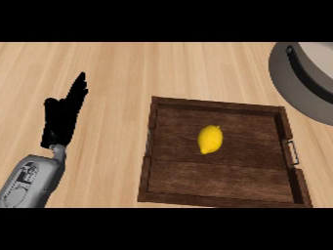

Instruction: Pick the lemon from the tray and place it in the pot

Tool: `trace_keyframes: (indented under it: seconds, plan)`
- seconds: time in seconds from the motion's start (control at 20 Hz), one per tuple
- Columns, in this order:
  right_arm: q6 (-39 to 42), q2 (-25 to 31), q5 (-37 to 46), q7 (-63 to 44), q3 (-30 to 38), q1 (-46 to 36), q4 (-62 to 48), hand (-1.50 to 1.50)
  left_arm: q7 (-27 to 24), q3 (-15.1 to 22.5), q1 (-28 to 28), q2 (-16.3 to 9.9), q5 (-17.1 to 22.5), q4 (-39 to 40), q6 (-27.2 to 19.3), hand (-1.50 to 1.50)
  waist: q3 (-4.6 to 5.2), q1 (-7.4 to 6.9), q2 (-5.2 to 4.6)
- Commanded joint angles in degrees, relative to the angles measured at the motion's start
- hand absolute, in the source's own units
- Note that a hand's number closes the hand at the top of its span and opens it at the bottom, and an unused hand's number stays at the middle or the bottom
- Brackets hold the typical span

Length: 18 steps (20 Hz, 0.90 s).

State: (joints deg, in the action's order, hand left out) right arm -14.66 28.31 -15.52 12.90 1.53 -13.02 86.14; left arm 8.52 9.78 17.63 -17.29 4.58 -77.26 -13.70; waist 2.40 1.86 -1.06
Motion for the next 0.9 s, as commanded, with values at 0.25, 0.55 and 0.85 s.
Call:
trace_keyframes:
  seconds: [0.25, 0.55, 0.85]
  plan:
    - [25.53, 8.20, -14.86, -8.20, -0.96, -7.74, 0.47, 1.50, -7.21, -7.00, 3.24, 0.40, 4.72, -7.65, -0.69, 0.00, -2.35, -4.47, 1.46]
    - [15.02, 12.05, 12.31, 8.32, -6.40, 4.88, -4.84, -1.50, -4.09, -8.05, -1.42, 0.60, 7.45, -13.72, 0.44, 0.00, -2.47, -2.38, 1.24]
    - [21.72, 19.44, 13.70, 5.82, -4.77, 8.21, 6.05, -1.50, -3.32, -11.74, 2.24, -0.73, 9.66, -9.52, 3.22, 0.00, -2.36, -1.05, 1.22]
